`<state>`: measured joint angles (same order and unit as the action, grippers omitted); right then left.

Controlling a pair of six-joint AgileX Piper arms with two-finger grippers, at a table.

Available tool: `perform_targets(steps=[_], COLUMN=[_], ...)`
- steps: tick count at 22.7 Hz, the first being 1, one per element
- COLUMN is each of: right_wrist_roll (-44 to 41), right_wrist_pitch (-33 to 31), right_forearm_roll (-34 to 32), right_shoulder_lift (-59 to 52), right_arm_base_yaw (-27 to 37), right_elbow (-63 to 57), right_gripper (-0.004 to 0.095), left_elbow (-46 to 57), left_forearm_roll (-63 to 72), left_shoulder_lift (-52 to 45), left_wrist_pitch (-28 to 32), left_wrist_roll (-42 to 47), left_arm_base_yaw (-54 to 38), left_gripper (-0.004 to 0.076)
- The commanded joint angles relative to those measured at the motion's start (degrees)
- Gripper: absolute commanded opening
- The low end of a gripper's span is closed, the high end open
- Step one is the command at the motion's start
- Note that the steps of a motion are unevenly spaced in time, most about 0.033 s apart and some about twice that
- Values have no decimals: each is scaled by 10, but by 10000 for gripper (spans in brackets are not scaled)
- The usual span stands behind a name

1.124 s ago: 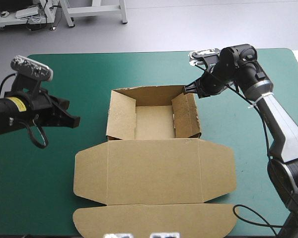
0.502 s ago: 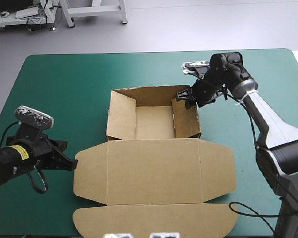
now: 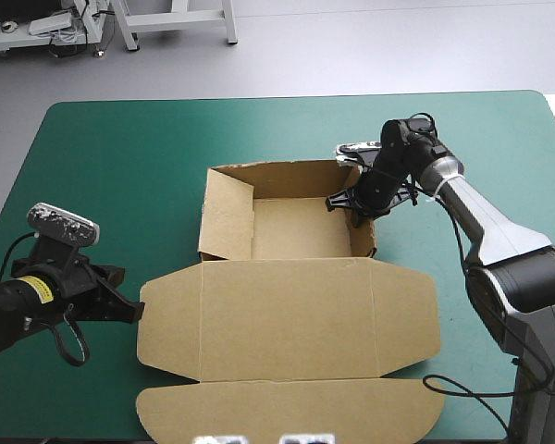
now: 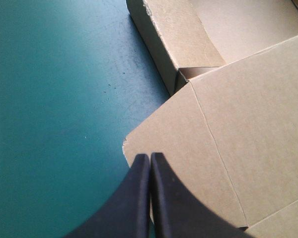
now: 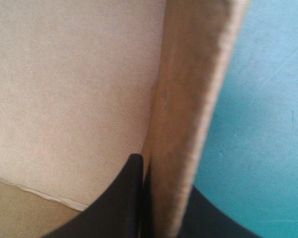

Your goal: Fold the box

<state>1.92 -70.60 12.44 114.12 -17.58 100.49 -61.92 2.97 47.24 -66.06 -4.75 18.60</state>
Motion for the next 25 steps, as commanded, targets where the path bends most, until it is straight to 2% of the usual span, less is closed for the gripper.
perform_targets(steps=[1,4,7,9,10,15,20,22,23,25], right_wrist_roll=[3,1,-7,-6,1,15,11,10,8,0], right_wrist_pitch=[-9,-9,-9,-10,-10,-10,-10,-10,-10,-10], right_forearm_roll=[7,-41,-87,-105,-115,-142,-162,-195,-214,-233], right_shoulder_lift=[-32,-46,-87,-114,-130,-149,-133,-126,-123,-121], right_arm_base_yaw=[3,6,61,130,191,395,444,448,448,448], right_elbow=[13,13,12,12,10,5,6,6,6,6], right_gripper=[-8,-17,-17,-17,-17,-17,-16,-4,12,106], left_elbow=[-13,-12,-12,-12,-12,-12,-12,-12,-12,-12], left_forearm_roll=[3,1,-6,-16,-18,-18,-18,-18,-18,-18], left_shoulder_lift=[-4,-4,-4,-4,-4,-3,-3,-3,-3,-3], left_wrist_pitch=[33,33,33,29,28,30,30,30,30,29], left_wrist_roll=[5,5,7,9,9,9,9,9,9,9], left_arm_base_yaw=[1,1,1,1,1,1,1,1,1,1], left_gripper=[-9,-9,-9,-9,-9,-9,-9,-9,-9,-9])
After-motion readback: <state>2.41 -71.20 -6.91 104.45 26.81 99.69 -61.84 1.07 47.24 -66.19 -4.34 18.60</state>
